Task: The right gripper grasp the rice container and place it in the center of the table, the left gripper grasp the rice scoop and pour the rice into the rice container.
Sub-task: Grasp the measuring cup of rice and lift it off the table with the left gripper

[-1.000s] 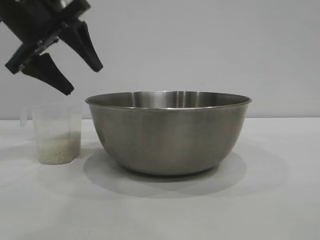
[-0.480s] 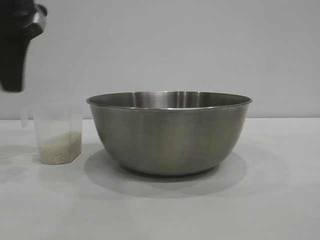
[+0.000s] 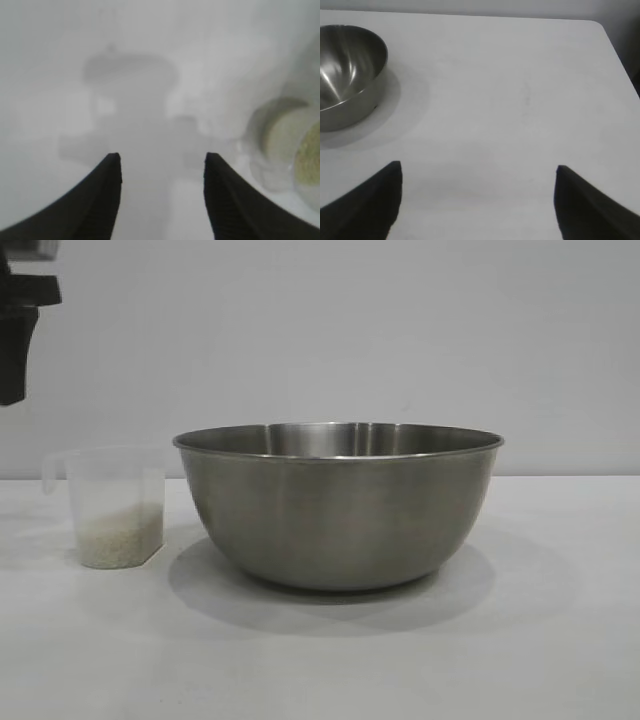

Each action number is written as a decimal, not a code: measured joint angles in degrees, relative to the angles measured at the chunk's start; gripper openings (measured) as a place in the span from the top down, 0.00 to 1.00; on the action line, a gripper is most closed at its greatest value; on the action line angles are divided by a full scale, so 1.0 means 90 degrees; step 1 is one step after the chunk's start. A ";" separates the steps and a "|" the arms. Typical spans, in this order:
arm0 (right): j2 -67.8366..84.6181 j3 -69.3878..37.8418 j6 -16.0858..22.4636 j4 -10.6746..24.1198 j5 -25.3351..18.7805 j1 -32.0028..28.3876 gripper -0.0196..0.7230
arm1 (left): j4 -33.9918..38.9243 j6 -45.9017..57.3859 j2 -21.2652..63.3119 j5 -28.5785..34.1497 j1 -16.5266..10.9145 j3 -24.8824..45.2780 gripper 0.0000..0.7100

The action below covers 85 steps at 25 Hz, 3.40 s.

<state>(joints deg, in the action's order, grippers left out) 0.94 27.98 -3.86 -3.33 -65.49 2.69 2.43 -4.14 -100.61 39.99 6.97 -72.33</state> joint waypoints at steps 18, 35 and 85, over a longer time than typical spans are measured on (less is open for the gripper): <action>0.0000 0.0000 0.0000 0.0000 0.0000 0.0000 0.18 | -0.0488 0.0135 0.1594 -0.4285 0.0000 0.2850 0.55; 0.0000 0.0000 0.0000 0.0000 0.0000 0.0000 0.18 | -0.0483 0.1052 0.4274 -0.6119 0.0141 0.5807 0.55; 0.0000 0.0000 0.0000 0.0000 0.0000 0.0000 0.18 | -0.0612 0.0481 0.0121 -1.1684 0.1183 0.7094 0.64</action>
<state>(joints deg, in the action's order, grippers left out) 0.94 27.98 -3.86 -3.33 -65.49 2.69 -3.08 0.19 -99.53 -65.17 17.61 -8.49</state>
